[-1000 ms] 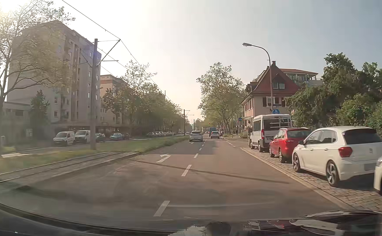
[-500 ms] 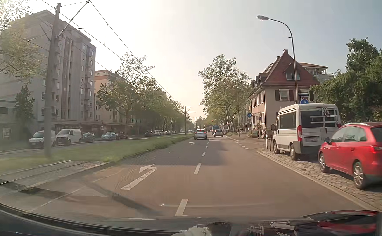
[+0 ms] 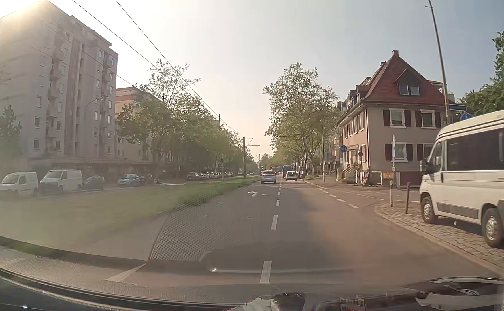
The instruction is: Follow the waypoints while adhering to traffic rules and regulations
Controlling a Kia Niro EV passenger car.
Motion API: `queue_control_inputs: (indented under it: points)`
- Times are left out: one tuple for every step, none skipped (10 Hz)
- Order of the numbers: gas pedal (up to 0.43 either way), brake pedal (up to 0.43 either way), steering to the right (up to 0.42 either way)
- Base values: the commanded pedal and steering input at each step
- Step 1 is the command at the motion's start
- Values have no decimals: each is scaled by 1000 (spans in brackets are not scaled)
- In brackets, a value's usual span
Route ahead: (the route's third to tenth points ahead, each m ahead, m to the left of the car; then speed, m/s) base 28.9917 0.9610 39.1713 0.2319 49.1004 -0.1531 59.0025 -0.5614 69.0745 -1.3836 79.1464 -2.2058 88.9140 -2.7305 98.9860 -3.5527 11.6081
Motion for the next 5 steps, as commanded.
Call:
queue_control_inputs:
  points:
    - [20, 0, -2]
    - [20, 0, -1]
    - [20, 0, -1]
    - [20, 0, -1]
    - [20, 0, -1]
